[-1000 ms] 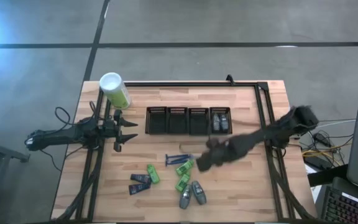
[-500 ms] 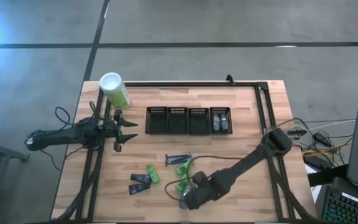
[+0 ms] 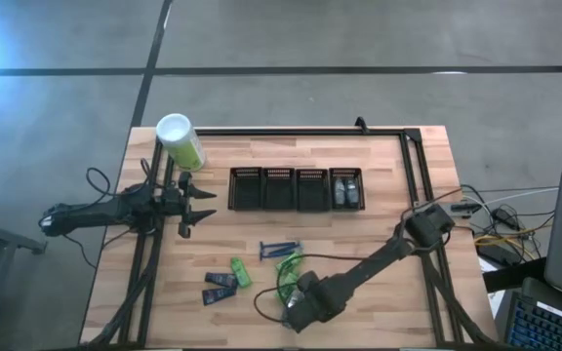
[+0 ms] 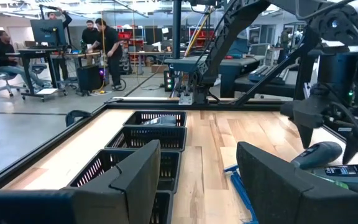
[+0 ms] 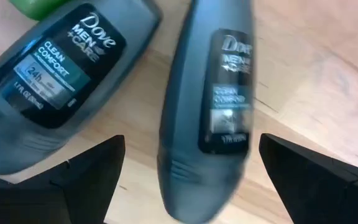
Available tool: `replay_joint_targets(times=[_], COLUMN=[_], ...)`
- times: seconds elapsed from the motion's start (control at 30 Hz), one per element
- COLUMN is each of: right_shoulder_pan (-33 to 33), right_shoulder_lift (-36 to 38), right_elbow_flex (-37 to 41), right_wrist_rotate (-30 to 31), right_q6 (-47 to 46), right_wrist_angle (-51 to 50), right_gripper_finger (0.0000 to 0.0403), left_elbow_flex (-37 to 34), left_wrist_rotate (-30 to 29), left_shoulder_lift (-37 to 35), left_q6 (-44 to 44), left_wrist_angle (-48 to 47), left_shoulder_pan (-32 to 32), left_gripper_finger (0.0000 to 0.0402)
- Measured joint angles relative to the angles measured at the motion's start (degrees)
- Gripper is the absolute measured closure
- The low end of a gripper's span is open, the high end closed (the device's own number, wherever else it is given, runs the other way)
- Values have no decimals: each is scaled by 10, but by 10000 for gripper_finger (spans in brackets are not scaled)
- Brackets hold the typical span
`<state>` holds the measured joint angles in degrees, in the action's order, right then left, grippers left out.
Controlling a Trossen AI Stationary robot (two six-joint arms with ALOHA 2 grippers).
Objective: Pick & Place Travel size toiletries
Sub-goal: Put the gray deodorant into the right black bin
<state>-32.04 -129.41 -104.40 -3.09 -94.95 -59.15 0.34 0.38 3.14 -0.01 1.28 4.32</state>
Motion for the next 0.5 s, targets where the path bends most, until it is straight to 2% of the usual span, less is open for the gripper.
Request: replay_joint_targets(times=[0.23,0.5], right_shoulder_pan=[6,21], right_shoulder_lift=[-9,-7], right_elbow_flex=[16,30], right_wrist_rotate=[0,-2], right_q6=[24,28], right_wrist_angle=[11,8], right_gripper_finger=[50,142], left_elbow_flex=[0,0], left_wrist_rotate=[0,0], left_shoulder_lift=[0,0], left_q6=[0,0], left_wrist_angle=[0,0], left_shoulder_pan=[0,0], left_gripper_finger=[184,184])
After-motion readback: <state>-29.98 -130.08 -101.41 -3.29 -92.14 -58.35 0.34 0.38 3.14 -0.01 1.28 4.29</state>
